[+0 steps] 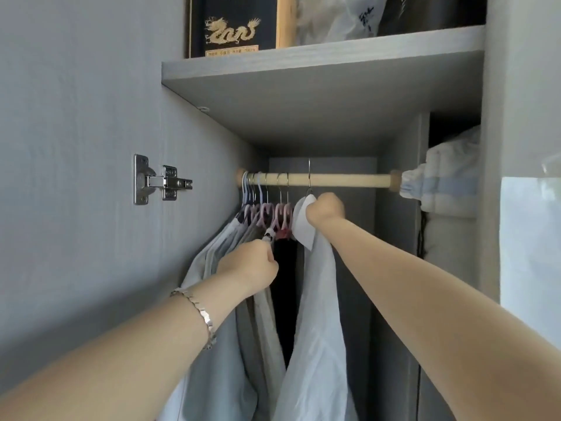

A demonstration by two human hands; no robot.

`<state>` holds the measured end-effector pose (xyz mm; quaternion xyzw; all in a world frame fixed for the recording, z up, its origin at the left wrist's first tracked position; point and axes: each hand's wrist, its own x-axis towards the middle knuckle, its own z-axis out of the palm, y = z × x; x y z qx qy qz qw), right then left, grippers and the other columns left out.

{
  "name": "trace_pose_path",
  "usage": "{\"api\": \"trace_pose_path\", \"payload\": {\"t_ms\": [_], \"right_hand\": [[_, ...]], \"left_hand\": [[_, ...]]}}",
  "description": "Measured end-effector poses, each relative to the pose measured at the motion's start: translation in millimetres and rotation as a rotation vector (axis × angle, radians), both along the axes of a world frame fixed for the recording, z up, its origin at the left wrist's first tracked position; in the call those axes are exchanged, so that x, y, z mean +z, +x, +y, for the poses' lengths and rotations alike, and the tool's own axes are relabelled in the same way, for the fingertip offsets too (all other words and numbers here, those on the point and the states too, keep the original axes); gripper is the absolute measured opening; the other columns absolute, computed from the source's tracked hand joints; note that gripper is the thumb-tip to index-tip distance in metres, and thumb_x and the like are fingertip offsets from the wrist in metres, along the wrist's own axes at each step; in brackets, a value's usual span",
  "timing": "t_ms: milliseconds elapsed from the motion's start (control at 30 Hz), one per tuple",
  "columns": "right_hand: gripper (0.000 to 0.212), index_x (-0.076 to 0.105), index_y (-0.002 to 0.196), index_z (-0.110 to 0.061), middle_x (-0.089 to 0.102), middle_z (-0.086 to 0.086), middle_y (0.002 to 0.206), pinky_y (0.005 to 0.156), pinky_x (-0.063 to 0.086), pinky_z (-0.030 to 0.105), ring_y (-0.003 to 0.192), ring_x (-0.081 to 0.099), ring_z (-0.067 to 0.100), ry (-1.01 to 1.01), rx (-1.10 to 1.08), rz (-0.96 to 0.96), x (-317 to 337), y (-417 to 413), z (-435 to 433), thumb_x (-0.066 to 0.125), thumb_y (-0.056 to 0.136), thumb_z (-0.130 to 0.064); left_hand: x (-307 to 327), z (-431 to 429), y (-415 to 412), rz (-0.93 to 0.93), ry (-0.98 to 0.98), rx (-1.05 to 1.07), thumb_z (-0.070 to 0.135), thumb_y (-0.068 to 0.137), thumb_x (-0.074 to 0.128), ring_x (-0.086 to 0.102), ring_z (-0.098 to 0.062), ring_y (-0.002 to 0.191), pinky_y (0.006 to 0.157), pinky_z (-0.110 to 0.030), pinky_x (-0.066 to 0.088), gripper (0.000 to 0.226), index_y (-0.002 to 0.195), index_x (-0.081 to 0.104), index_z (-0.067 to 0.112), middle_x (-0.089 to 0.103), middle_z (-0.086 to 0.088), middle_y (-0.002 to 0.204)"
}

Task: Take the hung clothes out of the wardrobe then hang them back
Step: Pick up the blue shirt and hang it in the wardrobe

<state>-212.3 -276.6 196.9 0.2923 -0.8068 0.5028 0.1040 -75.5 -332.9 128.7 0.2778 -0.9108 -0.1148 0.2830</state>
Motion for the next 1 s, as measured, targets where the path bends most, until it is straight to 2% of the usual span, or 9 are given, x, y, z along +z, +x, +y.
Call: {"api": "trace_pose_path", "payload": {"t_ms": [100, 167, 300, 433, 533, 600, 733, 833, 1000], "right_hand": [[0.033, 0.051, 0.123, 0.005, 0.052, 0.019, 0.132, 0.096, 0.041, 0.031, 0.124, 0.049, 0.032, -0.004, 0.041, -0.026, 2.1, -21.7, -30.3, 0.039, 0.098, -0.013], [0.035, 0.051, 0.125, 0.006, 0.051, 0.02, 0.134, 0.098, 0.04, 0.03, 0.126, 0.047, 0.033, 0.004, 0.026, -0.049, -9.4, -33.8, -45.0, 0.037, 0.099, -0.013], [0.035, 0.049, 0.128, -0.001, 0.051, 0.015, 0.133, 0.076, 0.036, 0.02, 0.12, 0.051, 0.028, -0.015, 0.088, -0.109, -38.3, -46.2, -64.6, 0.038, 0.097, -0.011], [0.046, 0.039, 0.139, -0.006, 0.034, 0.005, 0.148, 0.091, 0.036, 0.019, 0.126, 0.046, 0.023, -0.059, 0.164, -0.027, -55.3, -35.7, -48.2, 0.036, 0.098, -0.026], [0.045, 0.057, 0.107, -0.003, 0.057, 0.015, 0.116, 0.082, 0.04, 0.027, 0.106, 0.057, 0.029, -0.05, 0.113, -0.052, -76.4, -23.3, -15.6, 0.03, 0.099, -0.038], [0.045, 0.054, 0.079, -0.008, 0.058, 0.013, 0.096, 0.077, 0.043, 0.032, 0.088, 0.056, 0.028, 0.015, 0.041, -0.143, -100.9, -10.0, 14.7, 0.029, 0.099, -0.039], [0.026, 0.059, 0.107, 0.002, 0.065, 0.022, 0.108, 0.05, 0.048, 0.021, 0.059, 0.054, 0.016, 0.081, 0.01, -0.473, -162.8, 33.9, 96.1, 0.044, 0.095, -0.015], [0.012, 0.056, 0.084, -0.007, 0.062, 0.011, 0.085, 0.043, 0.045, 0.016, 0.052, 0.052, 0.01, 0.143, -0.101, -0.562, -202.6, 79.2, 168.5, 0.048, 0.092, -0.009], [0.016, 0.054, 0.093, -0.007, 0.056, -0.002, 0.063, 0.041, 0.038, 0.015, 0.048, 0.051, 0.011, 0.289, -0.375, -0.7, -267.7, 157.3, 312.9, 0.038, 0.092, -0.006]], "left_hand": [[1.8, -11.0, -10.7, 0.023, 0.012, 0.02, 0.018, 0.09, 0.041, 0.057, -0.017, 0.083, 0.062, -0.026, 0.041, 0.017, 0.088, 0.058, 0.02, 0.061, 0.005, 0.086], [-4.3, -16.0, -14.1, 0.019, 0.052, 0.017, 0.017, 0.088, 0.041, 0.063, -0.019, 0.083, 0.07, -0.03, 0.047, 0.019, 0.077, 0.054, 0.025, 0.061, 0.005, 0.078], [-15.8, -20.3, -12.8, 0.006, 0.098, 0.011, 0.019, 0.087, 0.041, 0.067, -0.019, 0.08, 0.079, -0.036, 0.054, 0.022, 0.07, 0.05, 0.03, 0.064, 0.007, 0.081], [-18.5, -14.6, -8.6, 0.031, 0.084, -0.029, 0.019, 0.088, 0.042, 0.064, -0.017, 0.078, 0.074, -0.033, 0.052, 0.018, 0.079, 0.057, 0.024, 0.065, 0.005, 0.083], [-23.3, 1.0, -6.5, -0.034, 0.058, -0.089, 0.022, 0.09, 0.044, 0.06, -0.016, 0.082, 0.067, -0.027, 0.044, 0.017, 0.088, 0.06, 0.019, 0.063, 0.004, 0.088], [-32.0, 17.5, -5.4, -0.056, 0.042, -0.143, 0.024, 0.089, 0.045, 0.059, -0.018, 0.077, 0.061, -0.026, 0.04, 0.017, 0.084, 0.059, 0.016, 0.062, 0.002, 0.08], [-58.9, 73.4, -0.9, -0.082, 0.004, -0.293, 0.028, 0.089, 0.046, 0.056, -0.022, 0.075, 0.056, -0.025, 0.033, 0.02, 0.072, 0.052, 0.019, 0.055, 0.002, 0.072], [-90.9, 132.4, 8.6, -0.207, -0.043, -0.463, 0.029, 0.088, 0.046, 0.058, -0.023, 0.079, 0.062, -0.026, 0.036, 0.016, 0.077, 0.054, 0.02, 0.059, 0.001, 0.079], [-157.9, 250.9, 37.1, -0.416, -0.08, -0.809, 0.026, 0.09, 0.043, 0.057, -0.021, 0.08, 0.067, -0.026, 0.039, 0.011, 0.09, 0.052, 0.02, 0.062, 0.002, 0.093]]}}
